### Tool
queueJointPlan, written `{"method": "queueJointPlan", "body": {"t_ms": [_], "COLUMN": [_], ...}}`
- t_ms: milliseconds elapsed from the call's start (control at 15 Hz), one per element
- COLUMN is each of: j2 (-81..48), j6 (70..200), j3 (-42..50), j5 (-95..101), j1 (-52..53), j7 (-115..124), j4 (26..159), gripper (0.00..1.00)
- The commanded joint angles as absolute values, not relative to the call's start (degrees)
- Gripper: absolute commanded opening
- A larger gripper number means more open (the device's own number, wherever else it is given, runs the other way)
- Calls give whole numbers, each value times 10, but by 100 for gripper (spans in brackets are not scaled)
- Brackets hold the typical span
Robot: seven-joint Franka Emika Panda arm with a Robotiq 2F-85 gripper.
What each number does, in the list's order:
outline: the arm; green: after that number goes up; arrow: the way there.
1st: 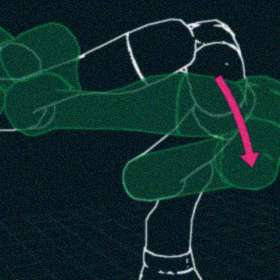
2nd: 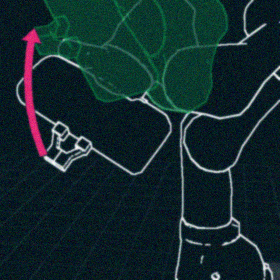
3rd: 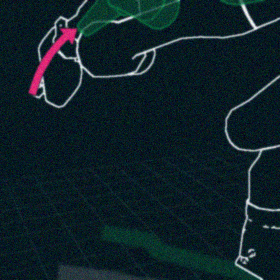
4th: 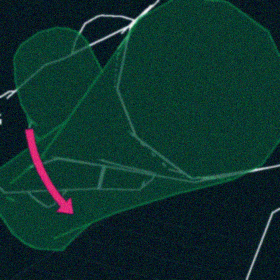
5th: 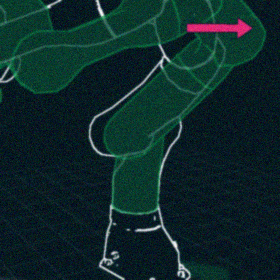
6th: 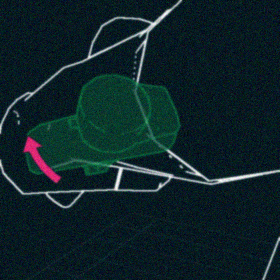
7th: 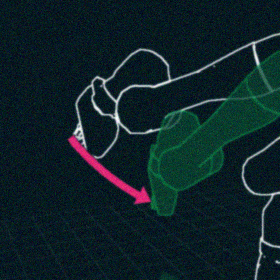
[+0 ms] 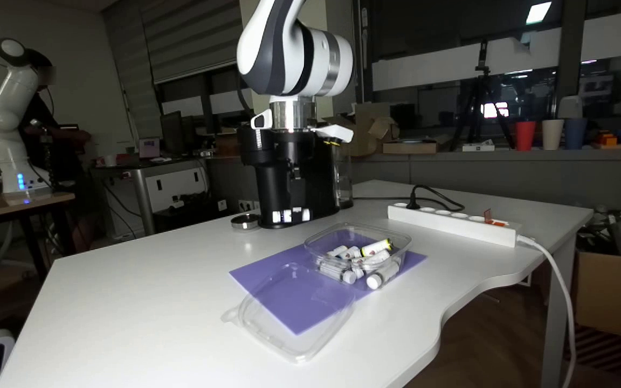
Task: Open the box, pick an object then place it on the purple mat
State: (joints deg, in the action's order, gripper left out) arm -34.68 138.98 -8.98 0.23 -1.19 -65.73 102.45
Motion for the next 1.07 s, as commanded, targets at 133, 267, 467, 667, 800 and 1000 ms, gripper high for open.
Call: {"method": "queueJointPlan", "body": {"t_ms": [133,267,467,667,800,1000], "j2": [-430,-455,-486,-504,-505,-491], "j6": [1450,1459,1470,1475,1472,1468], "j3": [-95,-98,-105,-109,-114,-116], "j5": [32,41,53,61,57,51], "j1": [13,20,27,31,29,27], "j7": [-648,-649,-652,-649,-646,-638], "j4": [957,942,924,911,900,889], "gripper": [8,8,8,25,57,77]}}
